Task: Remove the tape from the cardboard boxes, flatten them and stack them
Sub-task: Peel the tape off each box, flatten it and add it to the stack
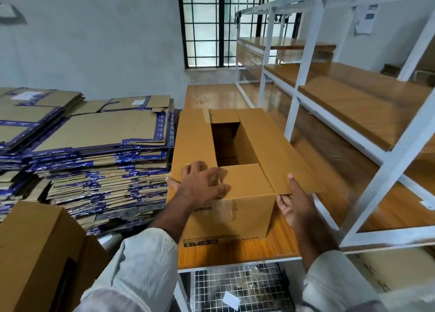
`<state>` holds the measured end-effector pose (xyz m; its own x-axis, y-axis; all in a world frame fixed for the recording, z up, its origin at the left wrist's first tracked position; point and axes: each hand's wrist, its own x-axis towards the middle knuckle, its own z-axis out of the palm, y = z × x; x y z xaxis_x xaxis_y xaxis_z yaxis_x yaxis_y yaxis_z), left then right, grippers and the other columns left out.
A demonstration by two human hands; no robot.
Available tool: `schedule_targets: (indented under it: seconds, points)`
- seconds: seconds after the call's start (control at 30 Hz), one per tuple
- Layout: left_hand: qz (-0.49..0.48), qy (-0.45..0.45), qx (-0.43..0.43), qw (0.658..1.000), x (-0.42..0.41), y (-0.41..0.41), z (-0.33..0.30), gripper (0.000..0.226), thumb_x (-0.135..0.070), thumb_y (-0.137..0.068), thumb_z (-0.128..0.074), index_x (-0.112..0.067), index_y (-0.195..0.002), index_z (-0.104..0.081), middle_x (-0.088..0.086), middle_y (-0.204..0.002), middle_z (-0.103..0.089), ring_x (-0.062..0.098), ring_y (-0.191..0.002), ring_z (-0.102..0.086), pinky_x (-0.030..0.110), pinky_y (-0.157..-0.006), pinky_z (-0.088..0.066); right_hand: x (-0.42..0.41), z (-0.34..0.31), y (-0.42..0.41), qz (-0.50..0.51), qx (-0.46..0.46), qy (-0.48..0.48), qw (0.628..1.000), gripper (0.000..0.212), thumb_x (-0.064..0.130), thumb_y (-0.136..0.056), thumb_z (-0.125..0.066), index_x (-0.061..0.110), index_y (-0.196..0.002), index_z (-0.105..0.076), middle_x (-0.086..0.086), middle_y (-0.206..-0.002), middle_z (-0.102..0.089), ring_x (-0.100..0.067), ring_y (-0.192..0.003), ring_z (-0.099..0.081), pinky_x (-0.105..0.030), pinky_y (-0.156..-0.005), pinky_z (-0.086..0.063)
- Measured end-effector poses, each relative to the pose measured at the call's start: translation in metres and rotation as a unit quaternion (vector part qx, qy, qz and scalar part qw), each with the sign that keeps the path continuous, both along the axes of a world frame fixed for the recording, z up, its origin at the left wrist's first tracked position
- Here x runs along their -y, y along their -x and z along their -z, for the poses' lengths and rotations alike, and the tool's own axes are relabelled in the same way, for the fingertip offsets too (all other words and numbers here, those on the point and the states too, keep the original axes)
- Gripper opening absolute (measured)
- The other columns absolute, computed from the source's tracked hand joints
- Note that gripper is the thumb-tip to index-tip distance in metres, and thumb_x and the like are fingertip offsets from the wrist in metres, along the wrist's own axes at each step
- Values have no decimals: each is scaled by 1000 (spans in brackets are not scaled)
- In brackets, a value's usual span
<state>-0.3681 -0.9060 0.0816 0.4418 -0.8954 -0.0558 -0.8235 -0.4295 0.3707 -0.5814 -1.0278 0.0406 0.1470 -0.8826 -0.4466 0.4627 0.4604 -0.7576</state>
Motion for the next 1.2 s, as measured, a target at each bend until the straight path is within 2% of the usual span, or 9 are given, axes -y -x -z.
schedule_targets:
  seconds: [0.2, 0.43, 0.6, 0.7, 0.8, 0.87, 0.97, 1.07, 1.2]
  points:
    - [-26, 229, -239, 943, -17, -20, -48, 41, -39, -98, -62, -47, -137, -57, -6, -129, -55, 16, -108, -59, 33, -80, -51, 13, -9, 5, 3, -124, 103, 987, 50, 28, -91, -76, 18, -133, -52, -6, -118, -64, -24, -108, -64, -42, -88, -58]
    - [-212, 443, -464, 737, -87, -84, -42, 29, -36, -98, -58, -29, -124, -69, 6, -131, -58, 31, -115, -58, 47, -80, -56, 14, -4, 6, -11, -99, 69, 993, 57, 25, -92, -75, 17, -141, -46, -6, -115, -62, -25, -109, -62, -39, -85, -55]
    - [-399, 407, -566, 595, -117, -86, 53, 32, -32, -99, -62, -22, -129, -62, 12, -127, -64, 29, -109, -66, 33, -66, -57, 10, 1, 3, -17, -41, 27, 999, 67, 24, -90, -78, 20, -147, -44, -9, -126, -61, -30, -125, -58, -42, -93, -55]
    - [-408, 355, -537, 647, -115, -80, 81, 32, -26, -105, -51, -29, -136, -59, 10, -125, -63, 31, -103, -68, 44, -73, -59, 7, 3, 3, -27, -68, 51, 996, 62, 27, -89, -79, 21, -142, -48, -8, -124, -64, -26, -115, -63, -38, -83, -56]
    - [-406, 277, -238, 838, -116, -100, 63, 33, -46, -100, -57, -34, -129, -63, 13, -125, -63, 29, -101, -63, 54, -86, -57, 10, 0, 3, 22, -209, 107, 972, 77, 32, -83, -83, 26, -147, -40, -8, -142, -56, -27, -126, -58, -46, -95, -56]
    - [-357, 180, 4, 916, -117, -106, 30, 38, -48, -93, -66, -31, -127, -65, 14, -134, -58, 32, -118, -56, 59, -108, -41, 5, -11, 2, 131, -375, 207, 894, 93, 37, -78, -86, 28, -152, -30, -7, -154, -43, -28, -138, -47, -55, -104, -51]
    - [-258, 98, 200, 940, -101, -97, -19, 36, -28, -96, -61, -26, -132, -62, 8, -143, -54, 27, -139, -43, 58, -122, -9, -24, -35, -4, 260, -459, 468, 709, 76, 37, -86, -76, 21, -150, -39, -5, -159, -37, -24, -145, -40, -55, -113, -40]
    - [-155, 61, 123, 978, -74, -81, -35, 47, -52, -101, -51, -26, -140, -55, 5, -140, -58, 29, -131, -51, 55, -118, -28, -52, -65, -23, 123, -401, 638, 646, 49, 27, -92, -72, 15, -136, -55, -7, -146, -48, -25, -130, -51, -51, -104, -48]
    - [-123, 26, 7, 992, -47, -75, -16, 65, -66, -101, -32, -20, -145, -45, 11, -143, -56, 34, -133, -50, 60, -120, -20, -42, -85, -60, -213, -485, 603, 597, 59, 45, -90, -70, 28, -142, -48, 2, -146, -43, -20, -130, -48, -50, -103, -50]
